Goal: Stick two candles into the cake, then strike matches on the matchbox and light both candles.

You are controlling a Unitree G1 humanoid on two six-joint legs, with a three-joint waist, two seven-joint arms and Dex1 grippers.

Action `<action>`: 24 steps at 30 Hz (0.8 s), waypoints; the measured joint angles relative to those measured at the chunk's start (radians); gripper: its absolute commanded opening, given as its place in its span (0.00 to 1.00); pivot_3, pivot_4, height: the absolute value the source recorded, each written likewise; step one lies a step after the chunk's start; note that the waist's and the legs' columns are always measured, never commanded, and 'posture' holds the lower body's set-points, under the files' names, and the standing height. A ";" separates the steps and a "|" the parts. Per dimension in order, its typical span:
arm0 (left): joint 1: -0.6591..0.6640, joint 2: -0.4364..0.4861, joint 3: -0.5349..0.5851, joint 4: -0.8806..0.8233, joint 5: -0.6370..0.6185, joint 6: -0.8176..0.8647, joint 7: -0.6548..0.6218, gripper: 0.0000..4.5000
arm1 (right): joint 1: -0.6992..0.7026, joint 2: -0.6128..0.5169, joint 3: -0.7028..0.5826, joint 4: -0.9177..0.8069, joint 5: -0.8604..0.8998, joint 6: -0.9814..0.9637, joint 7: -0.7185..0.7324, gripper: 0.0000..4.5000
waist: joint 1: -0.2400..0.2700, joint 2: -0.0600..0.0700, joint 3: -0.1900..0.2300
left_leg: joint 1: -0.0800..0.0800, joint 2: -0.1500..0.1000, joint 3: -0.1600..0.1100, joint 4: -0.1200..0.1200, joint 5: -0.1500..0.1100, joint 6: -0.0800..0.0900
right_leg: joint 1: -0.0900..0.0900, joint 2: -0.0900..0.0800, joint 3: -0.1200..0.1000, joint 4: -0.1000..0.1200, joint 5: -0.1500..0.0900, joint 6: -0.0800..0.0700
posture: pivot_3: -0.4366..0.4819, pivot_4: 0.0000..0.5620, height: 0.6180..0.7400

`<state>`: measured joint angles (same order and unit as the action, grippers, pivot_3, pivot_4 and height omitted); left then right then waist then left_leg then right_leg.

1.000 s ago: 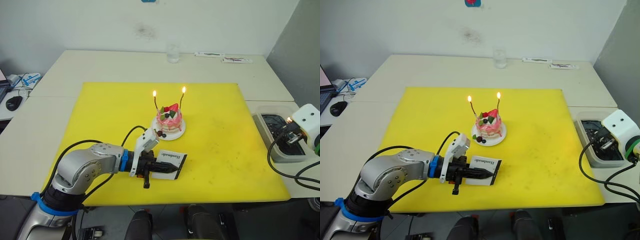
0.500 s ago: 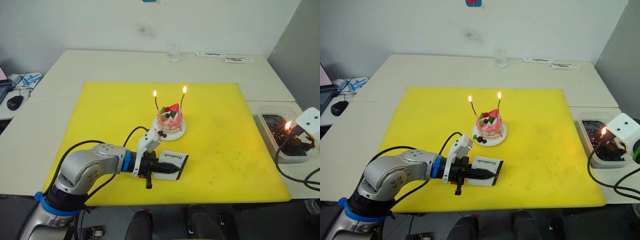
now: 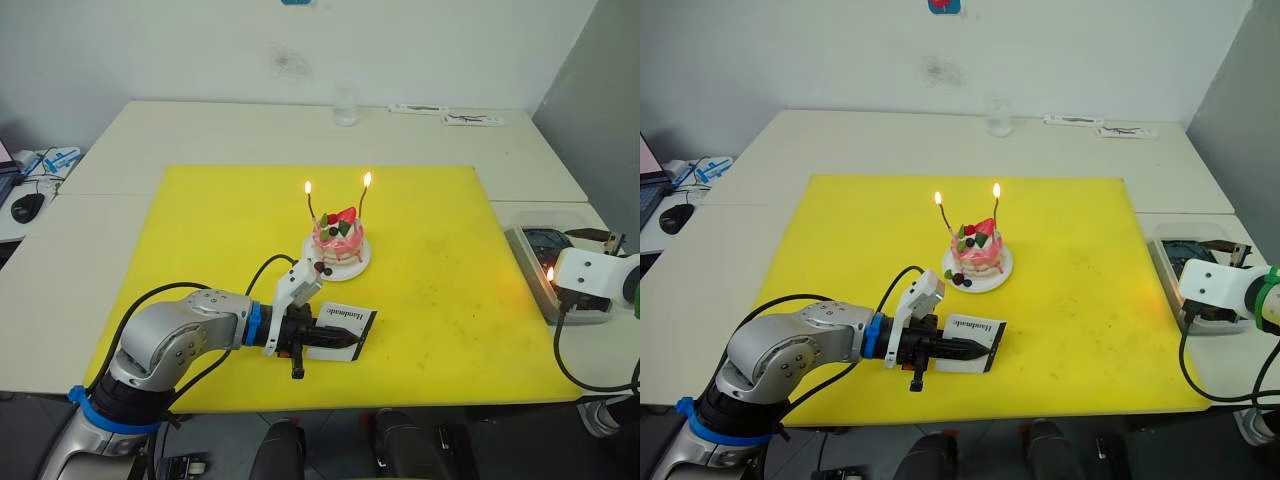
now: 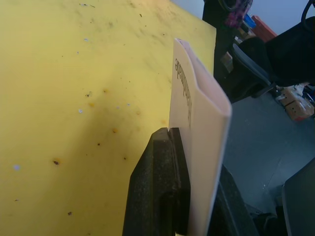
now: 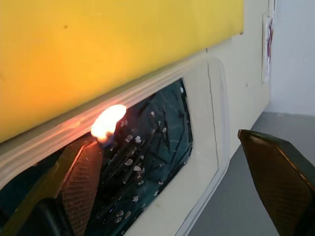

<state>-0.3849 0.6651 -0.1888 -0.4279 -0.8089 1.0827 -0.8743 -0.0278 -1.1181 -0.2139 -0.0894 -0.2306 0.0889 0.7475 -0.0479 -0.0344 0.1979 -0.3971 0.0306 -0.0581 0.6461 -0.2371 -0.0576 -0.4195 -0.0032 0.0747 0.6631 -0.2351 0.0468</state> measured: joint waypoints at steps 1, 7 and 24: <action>0.004 0.005 0.002 -0.006 -0.004 0.002 0.000 0.00 | 0.001 0.003 -0.007 -0.005 0.009 0.021 0.001 1.00 | 0.000 0.000 0.000 | 0.000 0.000 0.000 0.000 0.000 0.000 | 0.000 0.000 0.000 0.000 0.000 0.000 | 0.48 0.27 1.00; 0.021 0.043 0.024 -0.033 -0.047 0.048 -0.002 0.00 | 0.027 0.034 -0.075 -0.079 0.052 0.162 0.022 1.00 | 0.000 0.001 0.000 | 0.000 0.000 0.000 0.000 0.000 0.000 | 0.000 0.000 0.000 0.000 -0.001 -0.001 | 0.48 0.27 1.00; 0.043 0.026 0.146 -0.022 -0.138 0.161 0.084 0.00 | -0.059 0.042 -0.176 -0.219 0.188 0.189 0.077 1.00 | -0.006 0.001 -0.001 | 0.000 0.000 -0.002 0.000 0.000 0.000 | 0.001 0.000 -0.001 0.000 0.001 0.003 | 0.48 0.27 1.00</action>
<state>-0.3420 0.6907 -0.0424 -0.4499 -0.9472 1.2434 -0.7900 -0.0872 -1.0765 -0.3903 -0.3087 -0.0430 0.2776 0.8245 -0.0534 -0.0332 0.1973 -0.3967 0.0306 -0.0596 0.6457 -0.2371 -0.0574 -0.4190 -0.0030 0.0736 0.6634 -0.2337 0.0493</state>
